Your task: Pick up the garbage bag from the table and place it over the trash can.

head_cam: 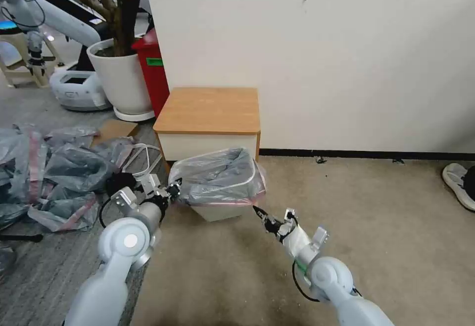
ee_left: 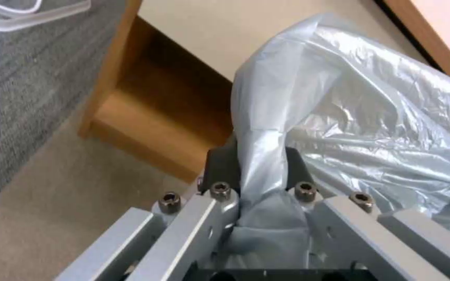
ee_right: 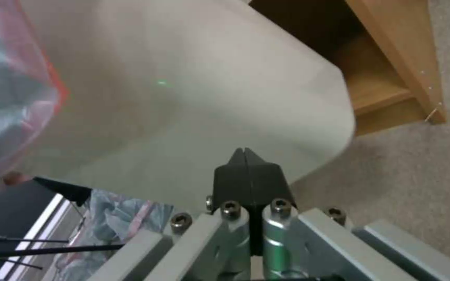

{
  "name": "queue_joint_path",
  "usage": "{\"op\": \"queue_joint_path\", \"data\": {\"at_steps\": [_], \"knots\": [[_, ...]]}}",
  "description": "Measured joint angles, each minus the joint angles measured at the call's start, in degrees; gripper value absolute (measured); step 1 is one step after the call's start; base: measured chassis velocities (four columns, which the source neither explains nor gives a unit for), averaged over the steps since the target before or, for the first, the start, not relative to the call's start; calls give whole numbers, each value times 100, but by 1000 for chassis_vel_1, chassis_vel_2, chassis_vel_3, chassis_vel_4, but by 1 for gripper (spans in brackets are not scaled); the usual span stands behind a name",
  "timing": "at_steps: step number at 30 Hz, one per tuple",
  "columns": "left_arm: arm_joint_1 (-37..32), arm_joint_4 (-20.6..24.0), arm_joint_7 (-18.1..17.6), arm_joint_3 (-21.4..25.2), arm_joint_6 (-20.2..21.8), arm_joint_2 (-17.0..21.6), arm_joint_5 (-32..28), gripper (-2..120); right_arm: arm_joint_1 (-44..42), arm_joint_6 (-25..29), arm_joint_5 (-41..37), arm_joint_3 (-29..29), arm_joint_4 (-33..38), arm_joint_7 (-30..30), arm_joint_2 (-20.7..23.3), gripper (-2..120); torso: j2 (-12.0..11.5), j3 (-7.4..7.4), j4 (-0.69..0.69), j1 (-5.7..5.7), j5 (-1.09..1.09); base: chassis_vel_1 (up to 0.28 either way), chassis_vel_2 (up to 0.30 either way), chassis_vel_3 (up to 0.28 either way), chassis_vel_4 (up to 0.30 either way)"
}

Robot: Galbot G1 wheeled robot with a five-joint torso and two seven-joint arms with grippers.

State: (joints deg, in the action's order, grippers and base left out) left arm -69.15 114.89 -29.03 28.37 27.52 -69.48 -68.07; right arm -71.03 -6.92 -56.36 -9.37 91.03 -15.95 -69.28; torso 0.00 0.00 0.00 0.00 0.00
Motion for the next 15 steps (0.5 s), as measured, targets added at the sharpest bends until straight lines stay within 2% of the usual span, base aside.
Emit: {"op": "queue_joint_path", "data": {"at_steps": [9,11,13,15], "knots": [[-13,23,1,53,-2,165,-104,6,-55,361,348,-69,75,-172,210,0,0,0,0,0,0,0,0,0,0],[-54,25,27,92,-1,249,-130,6,-108,564,622,-164,94,-371,361,12,0,0,0,0,1,0,0,0,0],[-68,25,42,111,0,280,-135,6,-123,617,666,-213,98,-464,419,16,0,0,0,0,0,0,0,0,0],[-114,25,128,177,4,395,-141,6,-169,776,672,-382,56,-925,620,26,0,0,0,0,1,0,0,0,0]]}}
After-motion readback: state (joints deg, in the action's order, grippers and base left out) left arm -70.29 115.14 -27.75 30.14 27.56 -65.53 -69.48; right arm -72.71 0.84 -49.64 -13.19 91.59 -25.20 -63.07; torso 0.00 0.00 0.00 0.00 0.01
